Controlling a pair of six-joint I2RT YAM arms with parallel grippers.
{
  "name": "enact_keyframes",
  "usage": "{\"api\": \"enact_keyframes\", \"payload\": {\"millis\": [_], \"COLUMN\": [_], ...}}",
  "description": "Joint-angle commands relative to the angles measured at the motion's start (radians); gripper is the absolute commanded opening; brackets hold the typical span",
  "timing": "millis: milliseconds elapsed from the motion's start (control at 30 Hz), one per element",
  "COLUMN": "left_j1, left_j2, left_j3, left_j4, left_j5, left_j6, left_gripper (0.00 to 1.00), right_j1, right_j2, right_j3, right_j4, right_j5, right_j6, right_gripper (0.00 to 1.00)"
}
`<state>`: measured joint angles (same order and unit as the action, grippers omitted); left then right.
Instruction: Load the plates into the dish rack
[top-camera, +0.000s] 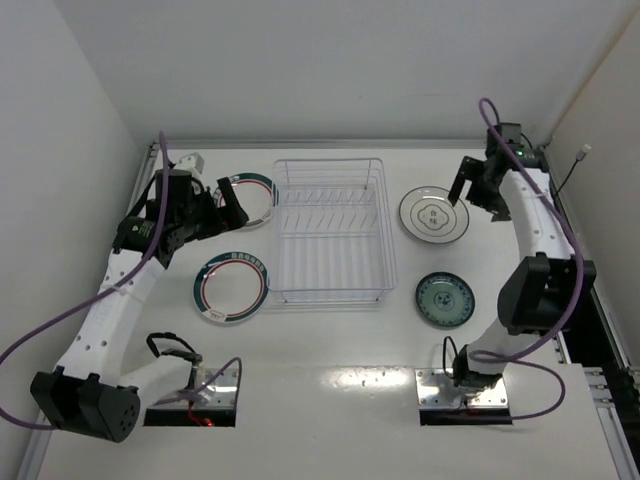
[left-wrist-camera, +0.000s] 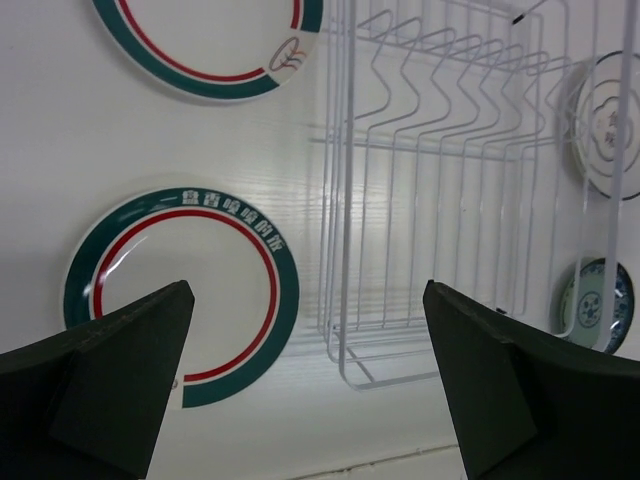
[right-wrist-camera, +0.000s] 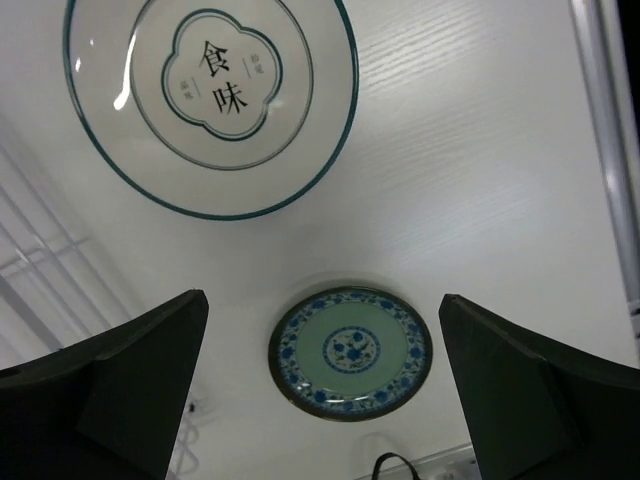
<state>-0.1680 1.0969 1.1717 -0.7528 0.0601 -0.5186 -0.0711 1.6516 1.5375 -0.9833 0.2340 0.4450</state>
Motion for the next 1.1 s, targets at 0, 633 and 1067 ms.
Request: {"api": "enact_keyframes", "payload": {"millis": [0, 633, 1067], "left_j1": [-0.039, -0.051, -0.008], "left_j2": [-0.057, 0.075, 0.127], "left_j3": [-0.036, 0.012, 0.031], "left_j4": [0.019, 0.033, 0.006], "left_j5": [0.023, -0.006, 0.059], "left_j6": [-0.059, -0.038, -0.029], "left_gripper": [1.00, 1.00, 1.00], "right_j1": [-0.114, -0.363, -0.372], "right_j2": [0.039, 0.562, 0.731], "right_j3": [0.045, 0.177, 0.290], "right_j4": [0.072, 0.186, 0.087], "right_j5": [-0.271, -0.708, -0.736], "right_j6": [0.017, 0.057, -0.015], "right_gripper": [0.99, 0.71, 0.17]}}
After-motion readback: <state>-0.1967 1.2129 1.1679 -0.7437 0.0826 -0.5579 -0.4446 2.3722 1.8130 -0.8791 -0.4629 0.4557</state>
